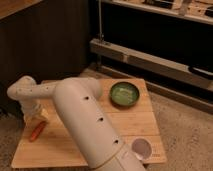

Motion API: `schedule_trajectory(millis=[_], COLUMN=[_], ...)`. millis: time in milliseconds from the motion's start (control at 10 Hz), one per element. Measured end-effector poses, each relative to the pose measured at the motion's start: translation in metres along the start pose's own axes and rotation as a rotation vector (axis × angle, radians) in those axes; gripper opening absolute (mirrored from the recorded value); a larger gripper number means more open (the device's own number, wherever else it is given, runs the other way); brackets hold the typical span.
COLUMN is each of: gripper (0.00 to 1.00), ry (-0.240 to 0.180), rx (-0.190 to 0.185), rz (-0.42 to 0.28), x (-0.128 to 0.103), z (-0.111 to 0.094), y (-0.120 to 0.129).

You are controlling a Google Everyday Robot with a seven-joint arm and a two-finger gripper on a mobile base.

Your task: Drag the pepper across the table

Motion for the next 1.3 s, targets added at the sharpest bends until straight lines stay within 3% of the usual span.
schedule_trajectory(millis=[700,1300], gripper=[0.78,0.20], ry=[-0.013,-0.024], rx=[0.048,0.068], rz=[0.001,-0.003], x=[-0.020,-0.023], z=[0.000,0.004], y=[0.008,0.007])
